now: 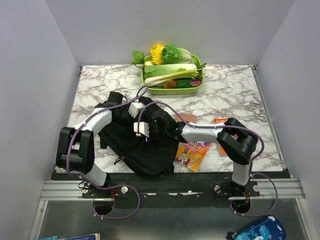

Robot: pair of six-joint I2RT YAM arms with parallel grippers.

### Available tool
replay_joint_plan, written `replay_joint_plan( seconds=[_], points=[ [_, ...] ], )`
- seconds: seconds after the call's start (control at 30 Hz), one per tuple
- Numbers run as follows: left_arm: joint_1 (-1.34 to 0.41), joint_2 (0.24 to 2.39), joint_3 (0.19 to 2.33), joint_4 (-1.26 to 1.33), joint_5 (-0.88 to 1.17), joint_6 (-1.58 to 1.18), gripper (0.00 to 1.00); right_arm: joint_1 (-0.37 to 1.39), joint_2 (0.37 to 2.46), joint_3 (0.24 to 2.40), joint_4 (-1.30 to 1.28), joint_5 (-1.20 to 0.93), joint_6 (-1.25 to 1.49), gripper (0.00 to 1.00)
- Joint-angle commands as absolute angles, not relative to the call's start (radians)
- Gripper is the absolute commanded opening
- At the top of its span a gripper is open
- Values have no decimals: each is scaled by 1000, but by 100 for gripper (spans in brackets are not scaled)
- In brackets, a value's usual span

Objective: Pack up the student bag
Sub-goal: Unzip the student bag at the center of the board.

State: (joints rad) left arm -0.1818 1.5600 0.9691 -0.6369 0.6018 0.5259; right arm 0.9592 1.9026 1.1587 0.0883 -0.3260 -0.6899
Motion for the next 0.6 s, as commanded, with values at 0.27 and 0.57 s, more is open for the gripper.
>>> replay_joint_plan(
  seconds=[0.27, 0.57],
  points=[
    [-207, 1612, 920, -585, 575, 548, 62, 1042, 1827, 927, 376, -107, -600, 1],
    [-207, 1611, 945, -571, 557, 534, 11, 1049, 1812, 894, 399, -104, -603, 1]
  ],
)
